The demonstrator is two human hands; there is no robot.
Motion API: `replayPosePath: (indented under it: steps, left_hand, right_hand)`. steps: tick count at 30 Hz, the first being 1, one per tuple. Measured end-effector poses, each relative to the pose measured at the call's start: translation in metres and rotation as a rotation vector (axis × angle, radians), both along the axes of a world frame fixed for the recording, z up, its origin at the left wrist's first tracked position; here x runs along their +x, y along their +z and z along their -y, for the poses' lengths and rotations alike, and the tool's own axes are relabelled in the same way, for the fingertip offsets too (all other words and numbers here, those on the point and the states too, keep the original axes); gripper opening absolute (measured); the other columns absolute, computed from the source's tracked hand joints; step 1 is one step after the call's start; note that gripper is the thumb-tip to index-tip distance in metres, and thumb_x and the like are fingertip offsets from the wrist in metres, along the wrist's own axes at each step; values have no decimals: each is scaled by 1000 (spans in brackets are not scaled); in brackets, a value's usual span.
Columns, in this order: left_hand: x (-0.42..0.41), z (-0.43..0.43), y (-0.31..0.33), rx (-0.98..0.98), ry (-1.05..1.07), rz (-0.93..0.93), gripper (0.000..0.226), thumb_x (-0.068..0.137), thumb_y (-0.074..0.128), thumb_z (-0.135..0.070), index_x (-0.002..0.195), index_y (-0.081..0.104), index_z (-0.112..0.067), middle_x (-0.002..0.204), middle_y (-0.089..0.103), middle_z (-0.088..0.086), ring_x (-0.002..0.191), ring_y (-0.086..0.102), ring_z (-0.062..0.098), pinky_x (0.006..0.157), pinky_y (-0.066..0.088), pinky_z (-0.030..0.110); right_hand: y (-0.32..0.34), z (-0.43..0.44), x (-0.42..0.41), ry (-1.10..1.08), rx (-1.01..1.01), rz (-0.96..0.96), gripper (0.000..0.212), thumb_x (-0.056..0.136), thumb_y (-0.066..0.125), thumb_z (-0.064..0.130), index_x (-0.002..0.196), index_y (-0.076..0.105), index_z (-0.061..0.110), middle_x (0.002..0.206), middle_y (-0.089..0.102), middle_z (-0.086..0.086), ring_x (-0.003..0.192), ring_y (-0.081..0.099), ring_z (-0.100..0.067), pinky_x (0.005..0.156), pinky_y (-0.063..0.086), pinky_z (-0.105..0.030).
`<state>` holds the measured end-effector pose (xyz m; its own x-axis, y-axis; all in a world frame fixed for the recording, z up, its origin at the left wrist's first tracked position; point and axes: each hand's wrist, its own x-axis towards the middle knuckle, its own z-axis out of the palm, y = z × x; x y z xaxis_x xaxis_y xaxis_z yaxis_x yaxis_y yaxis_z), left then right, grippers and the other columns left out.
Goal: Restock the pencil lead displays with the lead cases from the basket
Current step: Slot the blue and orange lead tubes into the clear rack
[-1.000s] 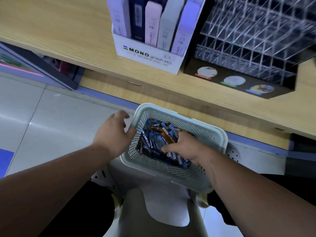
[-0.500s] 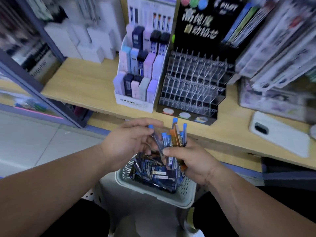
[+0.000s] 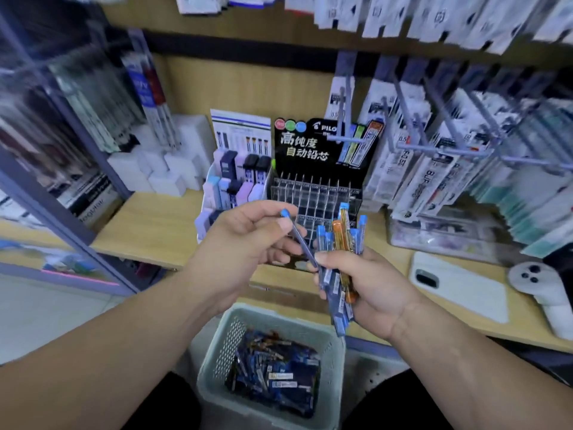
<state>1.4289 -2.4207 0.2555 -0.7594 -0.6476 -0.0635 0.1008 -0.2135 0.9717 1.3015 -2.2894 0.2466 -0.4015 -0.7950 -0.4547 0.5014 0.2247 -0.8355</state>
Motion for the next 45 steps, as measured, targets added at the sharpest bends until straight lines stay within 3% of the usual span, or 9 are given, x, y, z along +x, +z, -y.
replayPosePath:
  steps: [5, 11, 16, 19, 23, 26, 30, 36, 45]
  left_hand:
    - [-28, 33, 2, -15, 66, -13, 1, 88, 65, -9, 89, 65, -10, 71, 69, 5, 63, 66, 19, 57, 55, 26]
    - [-61, 89, 2, -210, 163, 110, 12, 90, 68, -1, 84, 67, -11, 70, 71, 3, 63, 69, 19, 59, 55, 28]
    - [-65, 116, -18, -343, 204, 221, 15, 87, 72, 0, 83, 66, -14, 62, 69, 3, 59, 68, 15, 55, 52, 22]
    - [-68, 119, -24, -452, 178, 253, 16, 85, 74, -1, 86, 65, -14, 60, 68, 5, 61, 69, 17, 60, 52, 23]
    - [-70, 119, -33, -582, 94, 304, 20, 84, 75, -3, 82, 64, -18, 61, 67, 0, 63, 72, 19, 57, 48, 16]
    - [-70, 121, -37, -780, 85, 322, 23, 83, 78, -8, 78, 64, -25, 67, 66, -2, 59, 66, 18, 57, 54, 26]
    - [-70, 122, -42, -952, 75, 314, 32, 83, 79, -12, 75, 60, -37, 74, 66, -8, 73, 65, 14, 73, 57, 36]
    - [-76, 119, -38, -1059, 94, 340, 13, 84, 78, -14, 84, 68, -22, 72, 62, -19, 61, 53, -12, 61, 36, 5]
    - [-81, 121, -28, -1095, 42, 360, 7, 83, 79, -9, 86, 75, -14, 54, 54, -35, 54, 50, -16, 56, 33, 1]
  right_hand:
    - [6, 26, -19, -71, 89, 3, 3, 85, 73, 6, 87, 73, 3, 74, 73, -8, 56, 63, -14, 55, 55, -27]
    - [-2, 50, -37, -138, 165, 34, 4, 88, 71, 7, 89, 73, 3, 73, 74, -5, 53, 64, -10, 51, 55, -22]
    - [-14, 52, -43, -171, 194, -44, 5, 86, 74, 7, 81, 76, 7, 82, 77, -8, 68, 66, -16, 71, 57, -31]
    - [-16, 48, -43, -157, 199, -56, 3, 86, 74, 8, 84, 76, 8, 84, 77, -9, 75, 65, -21, 72, 56, -33]
    - [-16, 51, -48, -161, 215, -84, 19, 83, 75, 9, 66, 80, 14, 83, 76, -9, 75, 64, -22, 78, 53, -36]
    - [-15, 54, -50, -188, 203, -82, 18, 84, 75, 9, 67, 78, 11, 83, 77, -8, 71, 67, -18, 75, 56, -34]
    - [-14, 58, -46, -174, 186, -78, 4, 83, 75, 7, 80, 77, 9, 83, 77, -8, 70, 68, -17, 69, 58, -31]
    - [-12, 59, -46, -186, 163, -74, 4, 84, 74, 5, 83, 74, 9, 82, 76, -9, 66, 68, -15, 67, 57, -30]
    - [-9, 50, -49, -177, 145, -92, 8, 85, 73, 4, 79, 72, 10, 78, 75, -7, 63, 66, -13, 63, 57, -28]
